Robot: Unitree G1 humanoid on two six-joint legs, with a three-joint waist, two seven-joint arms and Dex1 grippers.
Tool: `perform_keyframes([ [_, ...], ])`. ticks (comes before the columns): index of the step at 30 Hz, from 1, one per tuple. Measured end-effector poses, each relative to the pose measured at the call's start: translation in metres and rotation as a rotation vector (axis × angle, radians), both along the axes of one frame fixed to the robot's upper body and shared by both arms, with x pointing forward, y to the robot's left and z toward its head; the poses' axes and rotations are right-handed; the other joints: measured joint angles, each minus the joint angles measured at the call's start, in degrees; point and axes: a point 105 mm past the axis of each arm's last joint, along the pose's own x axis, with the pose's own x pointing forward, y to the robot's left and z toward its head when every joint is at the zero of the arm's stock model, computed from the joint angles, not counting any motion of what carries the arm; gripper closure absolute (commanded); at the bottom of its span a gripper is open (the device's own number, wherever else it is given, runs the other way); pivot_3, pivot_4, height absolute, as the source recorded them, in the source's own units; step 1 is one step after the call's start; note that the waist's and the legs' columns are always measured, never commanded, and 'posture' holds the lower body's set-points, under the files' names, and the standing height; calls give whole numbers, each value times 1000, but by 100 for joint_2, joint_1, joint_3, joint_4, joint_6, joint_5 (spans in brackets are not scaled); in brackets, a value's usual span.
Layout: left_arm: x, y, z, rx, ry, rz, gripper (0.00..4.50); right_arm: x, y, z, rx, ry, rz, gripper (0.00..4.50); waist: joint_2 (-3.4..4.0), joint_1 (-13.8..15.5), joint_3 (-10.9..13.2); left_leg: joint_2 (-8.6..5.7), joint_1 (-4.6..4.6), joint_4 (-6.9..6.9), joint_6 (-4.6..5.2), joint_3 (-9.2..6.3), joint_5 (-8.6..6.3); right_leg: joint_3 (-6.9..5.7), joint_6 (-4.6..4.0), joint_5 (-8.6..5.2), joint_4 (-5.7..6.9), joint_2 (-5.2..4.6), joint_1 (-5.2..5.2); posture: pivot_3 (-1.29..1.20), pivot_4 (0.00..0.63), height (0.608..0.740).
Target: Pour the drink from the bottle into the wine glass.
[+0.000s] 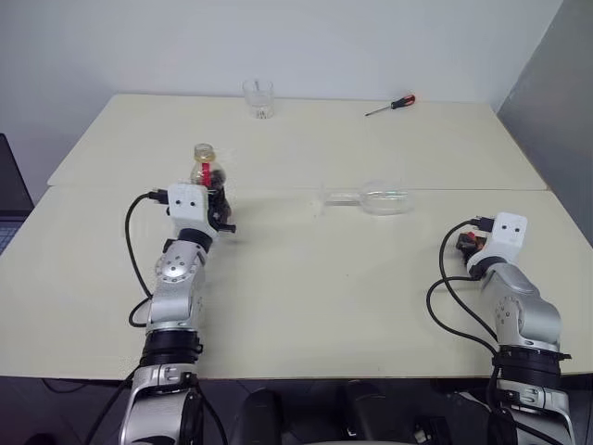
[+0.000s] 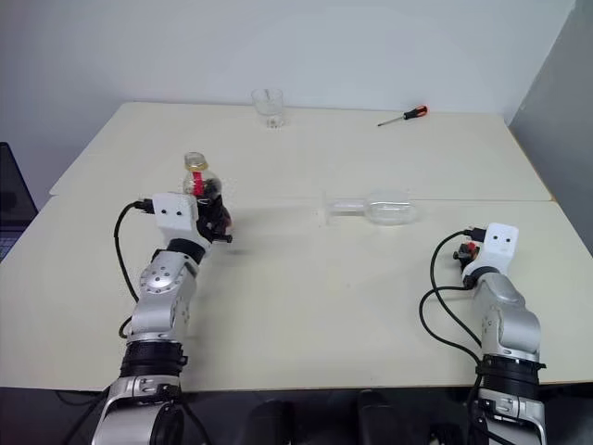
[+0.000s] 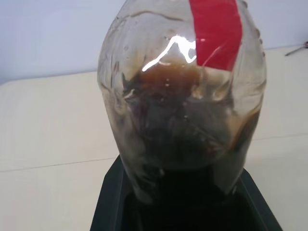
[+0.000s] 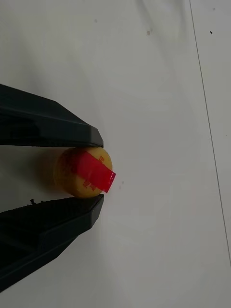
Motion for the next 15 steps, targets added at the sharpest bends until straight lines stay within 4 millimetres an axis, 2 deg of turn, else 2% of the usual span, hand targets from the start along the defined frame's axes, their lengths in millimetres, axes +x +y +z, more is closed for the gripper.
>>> perform_keyframes([
  [5,1,26,0,5,-11,79,3599,0,1,0,-5,3,22,3312,0,0,0,1,1,0,0,1,0,-1,0,0,0,0,0,0,150,740],
  [6,1,32,-2,-2,-6,99,3599,0,1,0,-9,4,29,2573,0,0,0,1,1,0,0,1,0,0,0,0,0,0,0,0,150,740],
  [9,0,44,-12,-25,16,142,3600,0,3,0,-28,9,54,1581,0,1,0,2,0,0,0,0,0,-2,0,0,1,-3,0,0,150,740],
  [13,0,47,-20,-33,31,156,3600,1,10,4,-59,2,96,182,0,11,0,1,0,1,0,1,0,-2,-8,5,1,-4,0,0,150,740],
  [14,0,48,-21,-34,30,159,3600,1,12,6,-72,1,105,0,0,12,0,1,-1,1,0,0,0,-2,-8,5,1,-4,0,0,150,740],
  [15,0,48,-21,-34,28,164,3600,1,13,7,-85,-1,112,0,0,12,0,2,0,1,0,1,0,-2,-9,5,1,-4,0,0,150,740],
])
